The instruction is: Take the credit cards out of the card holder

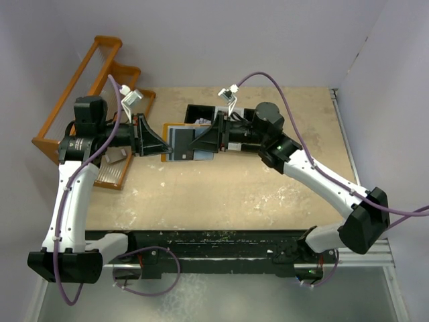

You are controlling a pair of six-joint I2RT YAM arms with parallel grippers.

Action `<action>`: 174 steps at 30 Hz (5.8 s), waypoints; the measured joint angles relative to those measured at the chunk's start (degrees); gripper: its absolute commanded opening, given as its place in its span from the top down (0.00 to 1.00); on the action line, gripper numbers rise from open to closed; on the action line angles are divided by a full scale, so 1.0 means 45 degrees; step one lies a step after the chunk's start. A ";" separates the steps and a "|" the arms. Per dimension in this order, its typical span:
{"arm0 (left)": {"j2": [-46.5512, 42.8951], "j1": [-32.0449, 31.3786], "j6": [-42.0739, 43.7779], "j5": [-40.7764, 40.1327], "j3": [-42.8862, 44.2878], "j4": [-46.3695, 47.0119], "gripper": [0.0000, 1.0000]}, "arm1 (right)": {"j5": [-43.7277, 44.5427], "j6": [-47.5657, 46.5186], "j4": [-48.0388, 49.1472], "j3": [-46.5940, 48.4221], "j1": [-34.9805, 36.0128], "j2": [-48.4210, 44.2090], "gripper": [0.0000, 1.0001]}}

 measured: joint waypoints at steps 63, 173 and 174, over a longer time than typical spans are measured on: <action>-0.0170 -0.0019 -0.2244 0.1219 -0.0865 0.1972 1.00 | -0.1083 0.2215 0.3716 -0.1763 -0.0529 -0.0559 1.00; 0.0102 0.1073 -0.3857 0.1894 -0.1341 0.5178 1.00 | -0.0534 -0.0695 -0.3079 0.0806 -0.5765 0.1112 1.00; 0.0102 0.1073 -0.3823 0.1904 -0.1297 0.5100 1.00 | -0.0102 -0.1093 -0.3483 0.1166 -0.5765 0.1511 1.00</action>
